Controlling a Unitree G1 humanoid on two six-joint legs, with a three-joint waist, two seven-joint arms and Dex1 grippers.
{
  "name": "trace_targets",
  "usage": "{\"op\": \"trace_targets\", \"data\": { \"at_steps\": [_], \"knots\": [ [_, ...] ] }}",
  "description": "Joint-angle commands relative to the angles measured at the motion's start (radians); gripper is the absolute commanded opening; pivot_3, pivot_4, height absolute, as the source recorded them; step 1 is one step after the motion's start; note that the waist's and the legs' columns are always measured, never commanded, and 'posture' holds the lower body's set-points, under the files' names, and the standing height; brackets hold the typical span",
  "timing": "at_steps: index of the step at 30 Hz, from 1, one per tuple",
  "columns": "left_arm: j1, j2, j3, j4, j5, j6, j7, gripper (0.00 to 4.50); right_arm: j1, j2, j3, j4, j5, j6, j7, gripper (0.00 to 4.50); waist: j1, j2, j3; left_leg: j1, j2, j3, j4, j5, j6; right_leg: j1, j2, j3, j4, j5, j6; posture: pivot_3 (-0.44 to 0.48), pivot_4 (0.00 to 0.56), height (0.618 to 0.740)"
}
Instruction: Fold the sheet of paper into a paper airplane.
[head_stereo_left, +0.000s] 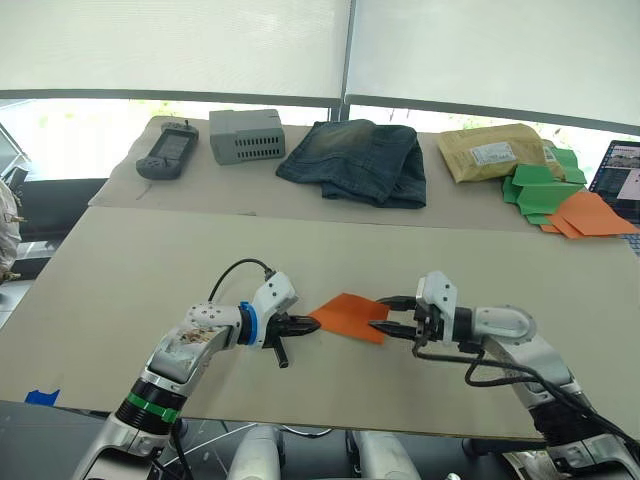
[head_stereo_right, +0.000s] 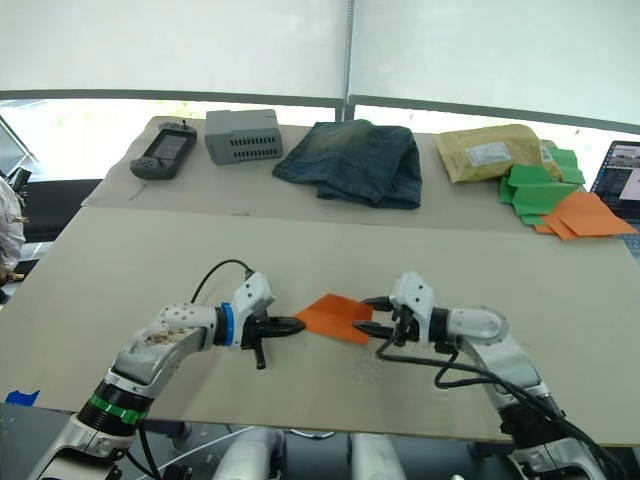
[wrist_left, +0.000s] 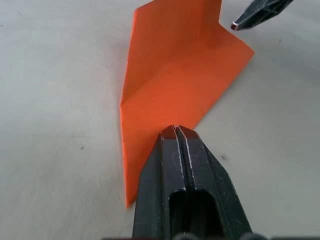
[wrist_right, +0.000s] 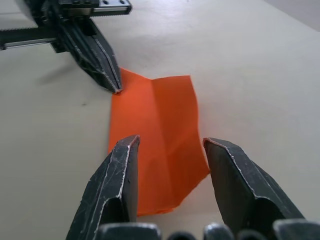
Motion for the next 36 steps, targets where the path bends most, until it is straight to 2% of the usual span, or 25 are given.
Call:
{"op": "trace_targets", "data": {
  "at_steps": [1,2,3,9,13,17,22,30,32,36],
  "knots": [
    [0.027,0.008,-0.03,0.062,0.032,0.019,0.018,0.0,-0.019,0.003,-0.04,-0.055,0.051,0.081,0.004,2.31,0.002,0.0,0.0,0.0,0.0,0.0,0.0,0.0,0.0,0.0,0.0,0.0,0.0,0.0,0.0,0.0,0.15,0.718],
    [0.027,0.007,-0.03,0.063,0.032,0.018,0.019,0.0,-0.021,0.004,-0.042,-0.058,0.056,0.093,0.005,2.31,0.003,0.0,0.0,0.0,0.0,0.0,0.0,0.0,0.0,0.0,0.0,0.0,-0.001,0.0,0.0,0.0,0.15,0.718],
    [0.027,0.006,-0.03,0.065,0.032,0.017,0.02,0.0,-0.022,0.004,-0.043,-0.062,0.06,0.103,0.008,2.07,0.003,0.0,0.0,0.0,0.0,0.0,0.0,0.0,0.0,0.0,0.0,0.0,-0.001,0.0,0.0,0.0,0.15,0.718],
    [0.027,0.007,-0.029,0.075,0.034,0.011,0.02,0.0,0.0,-0.008,-0.044,-0.087,0.045,0.09,0.039,0.06,0.003,0.0,0.0,-0.001,0.0,0.0,0.0,0.0,0.0,0.0,0.0,0.0,-0.002,0.0,0.0,0.0,0.15,0.718],
    [0.027,0.008,-0.03,0.078,0.034,0.009,0.018,0.0,0.066,-0.028,-0.032,-0.096,-0.04,-0.083,0.065,0.02,0.004,0.0,0.0,-0.001,0.0,0.0,0.0,0.0,0.0,0.0,0.0,-0.001,-0.003,0.0,0.0,0.0,0.15,0.718],
    [0.027,0.01,-0.031,0.083,0.035,0.006,0.016,0.0,0.122,-0.041,-0.004,-0.032,-0.208,-0.44,0.055,0.02,0.004,0.001,-0.001,-0.001,0.0,0.0,-0.002,-0.001,0.0,0.001,0.0,-0.002,-0.008,0.0,0.001,0.0,0.15,0.718],
    [0.024,0.013,-0.033,0.084,0.032,0.007,0.011,0.0,0.145,-0.027,0.026,0.074,-0.419,-0.812,-0.071,0.02,0.004,0.001,-0.001,-0.001,0.0,0.0,-0.002,-0.001,0.0,0.002,-0.001,-0.001,-0.01,0.001,0.001,0.0,0.15,0.718],
    [0.02,0.009,-0.015,0.077,0.015,0.026,0.013,0.0,0.138,-0.033,0.075,0.18,-0.657,-1.011,-0.247,0.02,0.003,0.001,-0.001,0.001,0.0,0.0,-0.002,-0.001,0.0,0.003,-0.001,-0.001,-0.01,0.001,0.001,0.0,0.15,0.718],
    [0.016,-0.004,0.015,0.067,-0.019,0.055,0.018,0.0,0.138,-0.036,0.085,0.194,-0.705,-1.023,-0.279,0.02,0.001,0.001,-0.002,0.001,0.0,0.0,-0.002,-0.001,0.0,0.003,-0.001,-0.001,-0.01,0.001,0.001,0.0,0.15,0.718],
    [-0.002,-0.013,0.14,0.025,-0.166,0.138,-0.007,0.0,0.14,-0.035,0.103,0.222,-0.76,-1.017,-0.33,0.02,-0.005,-0.002,-0.001,0.001,0.001,0.0,-0.002,-0.001,0.0,0.003,0.0,-0.001,-0.009,0.001,0.001,0.0,0.15,0.718]
  ]
}}
